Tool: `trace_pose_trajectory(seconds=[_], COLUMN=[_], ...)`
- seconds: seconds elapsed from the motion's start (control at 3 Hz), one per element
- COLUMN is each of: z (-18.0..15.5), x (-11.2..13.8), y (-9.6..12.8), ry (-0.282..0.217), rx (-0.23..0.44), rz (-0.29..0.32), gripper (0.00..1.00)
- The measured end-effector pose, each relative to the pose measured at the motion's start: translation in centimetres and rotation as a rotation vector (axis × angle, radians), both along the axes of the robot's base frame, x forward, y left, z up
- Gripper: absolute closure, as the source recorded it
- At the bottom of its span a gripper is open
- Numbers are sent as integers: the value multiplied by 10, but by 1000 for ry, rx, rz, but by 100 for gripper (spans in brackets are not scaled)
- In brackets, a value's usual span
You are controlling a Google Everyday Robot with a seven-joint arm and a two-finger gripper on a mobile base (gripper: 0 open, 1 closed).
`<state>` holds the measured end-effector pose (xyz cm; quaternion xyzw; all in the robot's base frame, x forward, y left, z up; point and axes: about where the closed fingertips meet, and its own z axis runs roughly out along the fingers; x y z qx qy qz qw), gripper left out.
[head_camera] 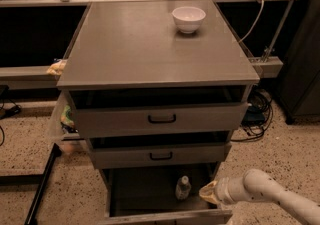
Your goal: Pick blue plastic bottle from bottom drawer and place on counter
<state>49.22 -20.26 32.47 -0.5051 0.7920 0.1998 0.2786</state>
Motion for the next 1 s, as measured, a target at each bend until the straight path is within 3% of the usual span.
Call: trace_pose_trajectory(seconds=[0.33,1.0], z=[0,-16], x=[0,18], y=[0,-9], ry=[0,-90], rx=[0,4], rz=[0,31], gripper=[100,59])
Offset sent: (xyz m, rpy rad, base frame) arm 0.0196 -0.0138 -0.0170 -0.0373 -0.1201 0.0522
